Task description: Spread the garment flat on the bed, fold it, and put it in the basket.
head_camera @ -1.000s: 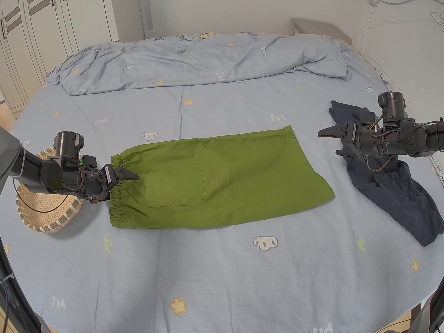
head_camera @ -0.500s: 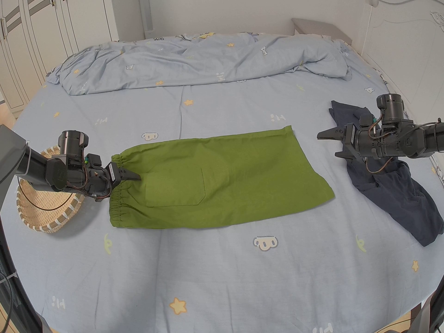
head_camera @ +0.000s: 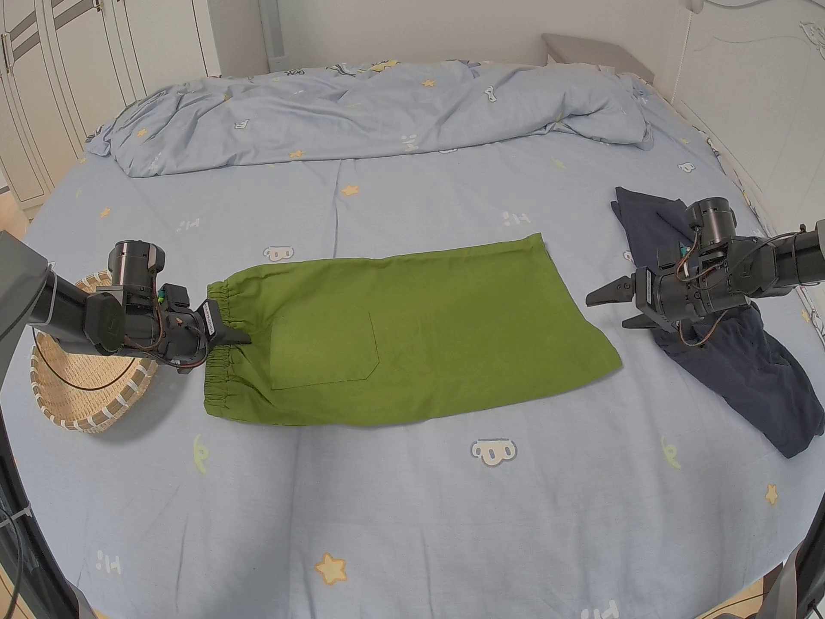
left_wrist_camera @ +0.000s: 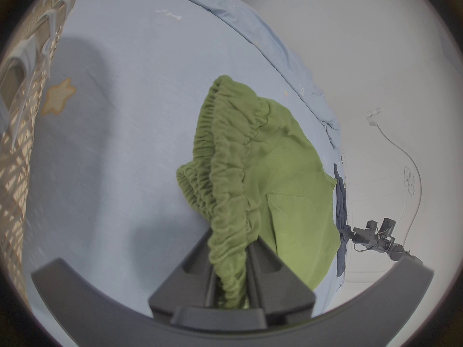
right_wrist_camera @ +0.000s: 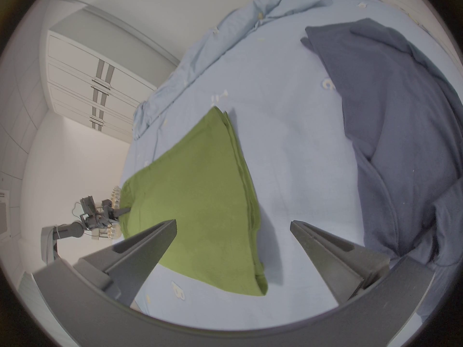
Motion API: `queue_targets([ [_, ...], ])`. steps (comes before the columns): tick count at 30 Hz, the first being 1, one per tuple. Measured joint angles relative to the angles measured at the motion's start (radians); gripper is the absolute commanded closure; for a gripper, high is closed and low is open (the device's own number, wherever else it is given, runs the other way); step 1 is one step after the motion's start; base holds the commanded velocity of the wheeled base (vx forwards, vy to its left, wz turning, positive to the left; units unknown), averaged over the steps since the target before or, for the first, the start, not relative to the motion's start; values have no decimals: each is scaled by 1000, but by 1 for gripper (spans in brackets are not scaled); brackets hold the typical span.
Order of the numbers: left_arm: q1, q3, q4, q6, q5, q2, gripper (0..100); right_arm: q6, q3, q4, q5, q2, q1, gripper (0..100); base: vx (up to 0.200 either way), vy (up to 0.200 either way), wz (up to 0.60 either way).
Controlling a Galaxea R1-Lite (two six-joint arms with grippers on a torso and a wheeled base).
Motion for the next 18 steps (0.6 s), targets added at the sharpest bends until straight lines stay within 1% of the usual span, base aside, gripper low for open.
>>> queue_targets([
  [3,-1,1,0,0,1,-3,100,-21,-21,15,-4,27,4,0,0,0,0],
  [18,-3,2,0,0,1,-7,100,-22,-16,20,1,74,56,0,0,0,0],
])
